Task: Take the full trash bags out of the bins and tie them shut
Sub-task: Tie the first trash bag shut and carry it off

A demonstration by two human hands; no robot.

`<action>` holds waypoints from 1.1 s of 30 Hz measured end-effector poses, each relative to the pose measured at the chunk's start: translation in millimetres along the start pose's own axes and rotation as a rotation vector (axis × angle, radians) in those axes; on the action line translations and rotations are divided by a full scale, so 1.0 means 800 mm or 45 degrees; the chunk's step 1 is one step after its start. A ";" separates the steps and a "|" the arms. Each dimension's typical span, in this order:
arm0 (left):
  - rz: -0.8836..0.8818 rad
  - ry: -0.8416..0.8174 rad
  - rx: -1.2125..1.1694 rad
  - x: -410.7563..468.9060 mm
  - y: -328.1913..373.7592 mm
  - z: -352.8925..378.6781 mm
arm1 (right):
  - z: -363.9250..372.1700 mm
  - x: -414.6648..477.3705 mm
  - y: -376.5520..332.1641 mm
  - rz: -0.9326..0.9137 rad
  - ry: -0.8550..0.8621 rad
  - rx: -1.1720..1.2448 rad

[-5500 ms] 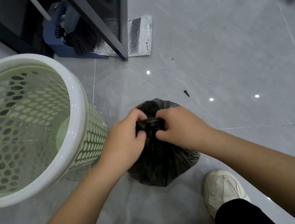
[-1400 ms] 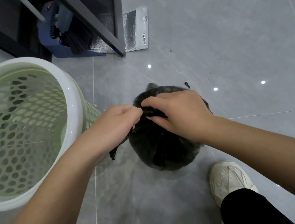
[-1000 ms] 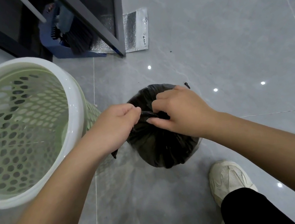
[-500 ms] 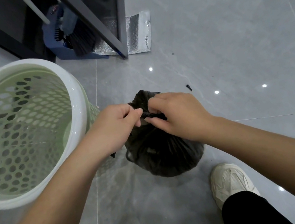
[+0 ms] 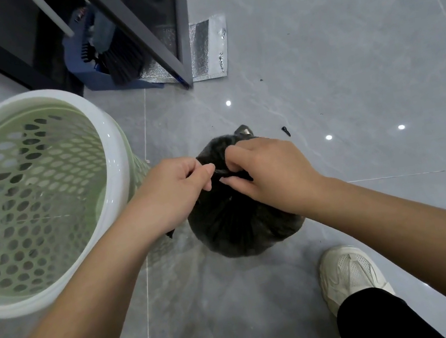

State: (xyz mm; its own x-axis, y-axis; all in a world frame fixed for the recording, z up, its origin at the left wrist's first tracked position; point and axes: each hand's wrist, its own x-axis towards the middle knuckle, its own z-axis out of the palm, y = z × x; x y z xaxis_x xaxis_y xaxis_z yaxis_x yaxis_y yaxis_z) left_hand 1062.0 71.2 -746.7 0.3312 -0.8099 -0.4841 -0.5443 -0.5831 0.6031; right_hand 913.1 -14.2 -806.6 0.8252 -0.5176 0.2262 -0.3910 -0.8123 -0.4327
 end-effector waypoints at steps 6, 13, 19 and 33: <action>-0.007 0.013 -0.015 0.000 -0.001 0.000 | 0.005 -0.002 -0.002 -0.028 0.027 -0.089; 0.006 0.018 -0.030 0.001 -0.003 -0.001 | 0.003 0.003 0.001 -0.055 -0.024 -0.011; 0.014 0.033 -0.025 0.002 -0.005 -0.001 | 0.000 0.002 -0.003 -0.002 -0.142 0.031; 0.007 0.035 -0.002 0.001 -0.006 0.000 | 0.002 0.004 -0.005 0.031 0.005 -0.082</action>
State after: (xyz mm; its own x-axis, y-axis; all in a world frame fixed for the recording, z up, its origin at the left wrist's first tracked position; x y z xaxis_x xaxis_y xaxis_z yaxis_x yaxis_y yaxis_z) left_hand 1064.9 73.6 -749.9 0.3494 -0.8146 -0.4630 -0.5447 -0.5786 0.6070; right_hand 918.2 -12.2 -805.3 0.8135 -0.5385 0.2198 -0.4364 -0.8150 -0.3812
